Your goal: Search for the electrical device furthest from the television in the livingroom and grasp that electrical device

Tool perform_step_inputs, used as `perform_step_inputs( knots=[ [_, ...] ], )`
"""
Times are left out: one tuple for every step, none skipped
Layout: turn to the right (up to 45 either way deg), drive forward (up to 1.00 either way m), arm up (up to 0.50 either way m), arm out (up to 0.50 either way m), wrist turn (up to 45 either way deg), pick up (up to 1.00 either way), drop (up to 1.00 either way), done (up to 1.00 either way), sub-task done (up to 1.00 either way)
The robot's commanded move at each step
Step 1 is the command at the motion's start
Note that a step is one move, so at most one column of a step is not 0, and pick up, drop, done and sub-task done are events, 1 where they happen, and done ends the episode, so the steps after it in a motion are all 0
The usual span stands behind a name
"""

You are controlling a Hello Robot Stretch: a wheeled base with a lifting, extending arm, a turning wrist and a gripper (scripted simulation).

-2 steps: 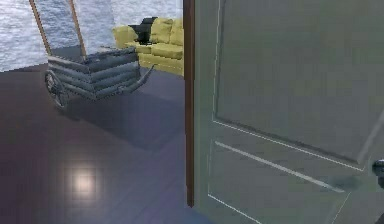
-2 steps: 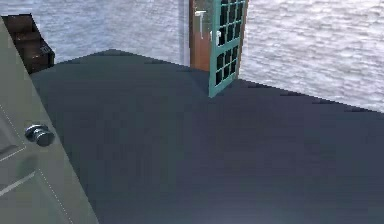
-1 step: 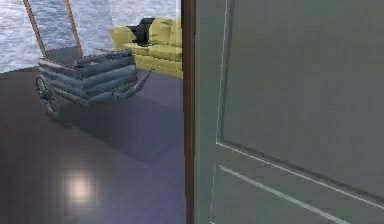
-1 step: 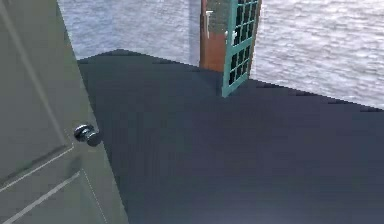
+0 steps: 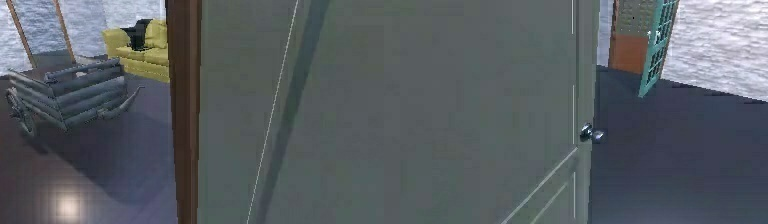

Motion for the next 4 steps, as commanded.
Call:
perform_step_inputs(
  knots=[
    [-45.0, 0.0, 0.0, 0.0, 0.0, 0.0, 0.0, 0.0, 0.0],
    [-45.0, 0.0, 0.0, 0.0, 0.0, 0.0, 0.0, 0.0, 0.0],
    [0.0, 0.7, 0.0, 0.0, 0.0, 0.0, 0.0, 0.0, 0.0],
    [-45.0, 0.0, 0.0, 0.0, 0.0, 0.0, 0.0, 0.0, 0.0]
  ],
)
